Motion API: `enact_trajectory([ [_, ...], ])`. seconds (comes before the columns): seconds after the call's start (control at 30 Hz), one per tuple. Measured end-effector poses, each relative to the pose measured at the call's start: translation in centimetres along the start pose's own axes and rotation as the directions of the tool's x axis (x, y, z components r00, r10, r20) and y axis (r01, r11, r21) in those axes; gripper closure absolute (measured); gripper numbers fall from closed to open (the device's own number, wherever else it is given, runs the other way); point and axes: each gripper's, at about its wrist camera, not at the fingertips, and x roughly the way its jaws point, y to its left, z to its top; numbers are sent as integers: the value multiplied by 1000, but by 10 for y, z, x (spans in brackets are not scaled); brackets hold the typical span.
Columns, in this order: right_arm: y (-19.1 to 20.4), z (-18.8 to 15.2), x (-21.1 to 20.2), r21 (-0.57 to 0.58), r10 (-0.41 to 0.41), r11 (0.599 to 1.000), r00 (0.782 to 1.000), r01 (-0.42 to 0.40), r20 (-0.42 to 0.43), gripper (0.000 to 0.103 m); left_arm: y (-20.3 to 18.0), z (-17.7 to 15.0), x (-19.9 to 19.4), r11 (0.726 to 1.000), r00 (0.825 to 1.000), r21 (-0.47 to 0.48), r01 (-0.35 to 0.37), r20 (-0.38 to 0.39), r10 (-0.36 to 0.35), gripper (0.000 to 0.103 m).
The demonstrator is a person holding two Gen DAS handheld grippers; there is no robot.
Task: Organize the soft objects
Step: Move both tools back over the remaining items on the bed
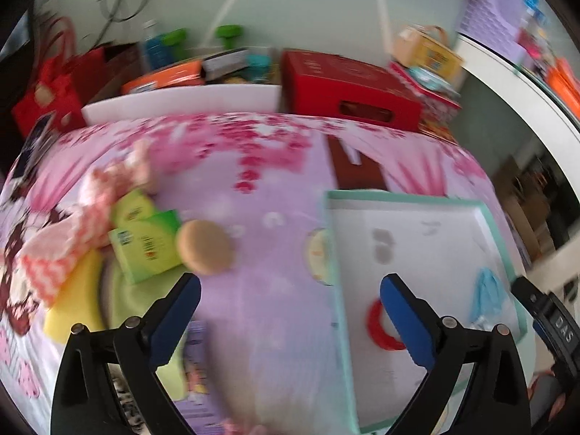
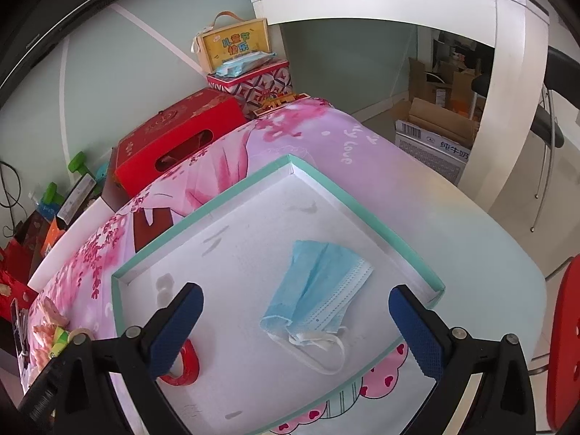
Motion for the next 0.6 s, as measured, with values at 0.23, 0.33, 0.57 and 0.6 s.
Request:
enact_trajectory([
  [0.23, 5, -1, -1, -8, 31, 999, 1000, -31, 1, 0, 44, 4, -12, 988, 992, -81, -129, -15, 128, 4],
  [0.33, 8, -2, -4, -17, 46, 999, 999, -46, 9, 0, 62, 8, -23, 979, 985, -116, -169, -1, 170, 4],
  [0.57, 26, -1, -17, -70, 77, 995, 996, -75, 39, 0, 95, 12, -48, 962, 975, -174, -211, 32, 219, 4],
  [0.6, 29, -2, -19, -75, 93, 993, 995, -89, 42, 0, 97, 12, -50, 961, 975, -181, -208, 34, 218, 4],
])
